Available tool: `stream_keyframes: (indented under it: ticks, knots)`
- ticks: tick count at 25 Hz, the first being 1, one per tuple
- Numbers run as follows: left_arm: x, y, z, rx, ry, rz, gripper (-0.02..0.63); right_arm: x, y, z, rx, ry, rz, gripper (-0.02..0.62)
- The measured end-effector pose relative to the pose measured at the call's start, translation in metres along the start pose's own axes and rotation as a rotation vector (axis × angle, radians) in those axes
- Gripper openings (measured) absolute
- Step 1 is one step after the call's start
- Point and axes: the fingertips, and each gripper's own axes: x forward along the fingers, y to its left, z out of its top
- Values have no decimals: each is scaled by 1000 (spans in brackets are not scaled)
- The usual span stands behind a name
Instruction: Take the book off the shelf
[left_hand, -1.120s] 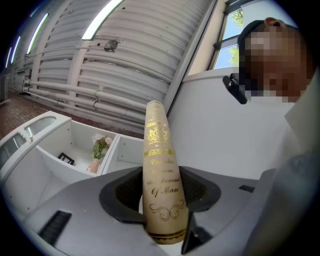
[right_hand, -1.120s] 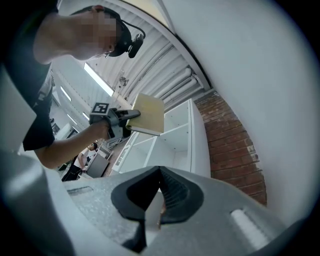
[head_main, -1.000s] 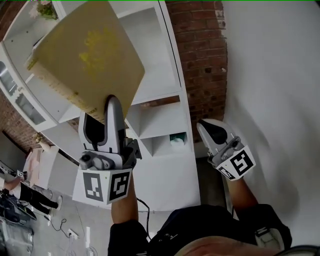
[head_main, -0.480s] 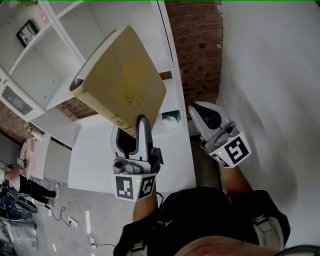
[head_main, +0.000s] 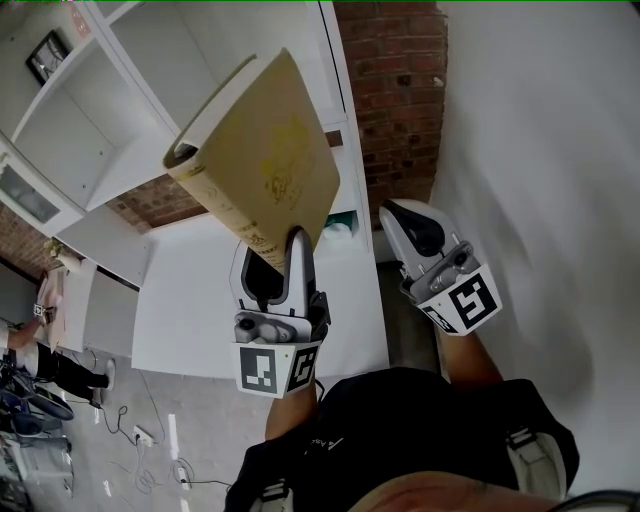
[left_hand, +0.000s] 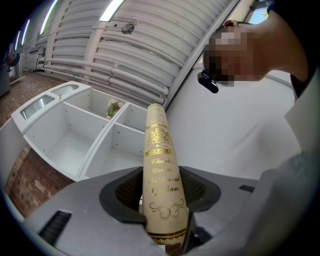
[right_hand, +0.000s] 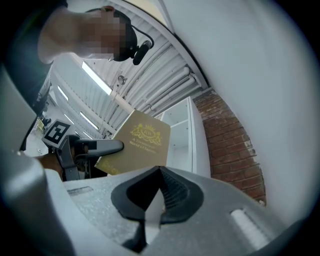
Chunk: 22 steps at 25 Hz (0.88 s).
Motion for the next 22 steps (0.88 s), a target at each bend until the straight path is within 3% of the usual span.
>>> stream_keyframes:
  ticks: [22]
  knots:
    - [2, -5, 1, 0, -7, -5, 187, -6, 2, 3, -18, 14, -1, 0]
